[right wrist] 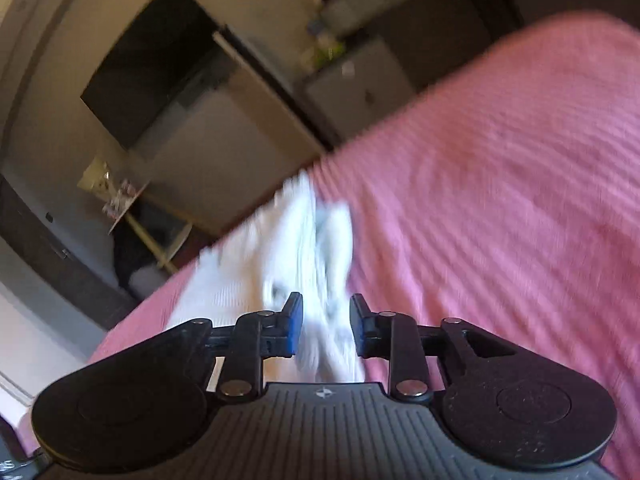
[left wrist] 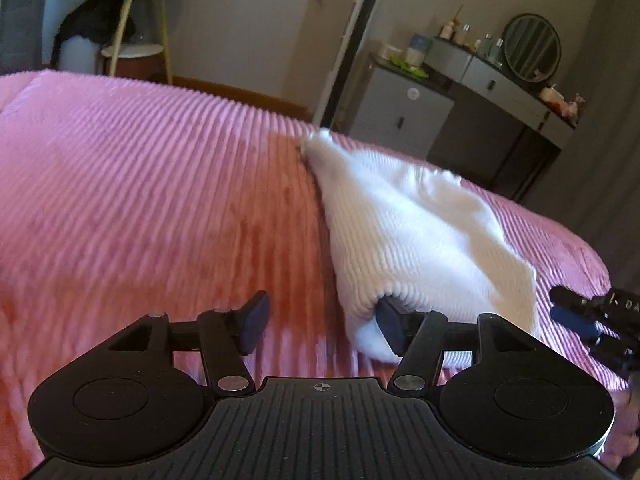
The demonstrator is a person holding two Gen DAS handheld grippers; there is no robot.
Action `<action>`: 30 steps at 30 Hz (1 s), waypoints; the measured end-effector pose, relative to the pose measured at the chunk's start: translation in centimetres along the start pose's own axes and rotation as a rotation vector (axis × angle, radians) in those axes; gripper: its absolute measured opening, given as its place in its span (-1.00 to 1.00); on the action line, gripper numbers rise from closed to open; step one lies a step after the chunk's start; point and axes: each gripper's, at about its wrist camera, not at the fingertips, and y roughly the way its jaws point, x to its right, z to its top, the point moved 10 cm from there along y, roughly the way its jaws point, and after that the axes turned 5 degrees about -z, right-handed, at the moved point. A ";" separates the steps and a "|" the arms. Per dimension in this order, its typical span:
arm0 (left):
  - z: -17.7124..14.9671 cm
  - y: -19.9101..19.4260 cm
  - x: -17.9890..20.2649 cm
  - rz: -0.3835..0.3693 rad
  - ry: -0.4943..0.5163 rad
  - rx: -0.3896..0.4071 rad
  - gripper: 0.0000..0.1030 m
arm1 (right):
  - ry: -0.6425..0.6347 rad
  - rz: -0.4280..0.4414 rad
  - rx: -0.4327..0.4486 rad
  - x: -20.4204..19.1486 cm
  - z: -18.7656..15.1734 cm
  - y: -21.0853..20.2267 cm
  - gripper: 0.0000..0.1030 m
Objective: Fold small clothes
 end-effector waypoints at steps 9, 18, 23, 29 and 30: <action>2.5 -3.6 1.2 0.008 0.085 0.072 0.66 | -0.333 -0.007 0.038 -7.0 0.5 3.3 -0.49; 7.8 4.5 4.1 -0.107 -0.035 0.194 0.81 | -0.479 -0.089 0.097 -9.9 1.6 8.3 -0.49; 9.3 10.5 3.2 0.003 -0.057 0.213 0.88 | -0.457 -0.096 0.115 -10.2 2.9 10.6 -0.27; 5.0 15.2 0.5 0.128 0.100 0.112 0.90 | -0.590 -0.191 0.134 -7.3 0.1 13.9 -0.19; 4.7 15.4 0.4 0.122 0.107 0.127 0.91 | -0.571 -0.181 0.142 -6.8 0.0 14.1 -0.18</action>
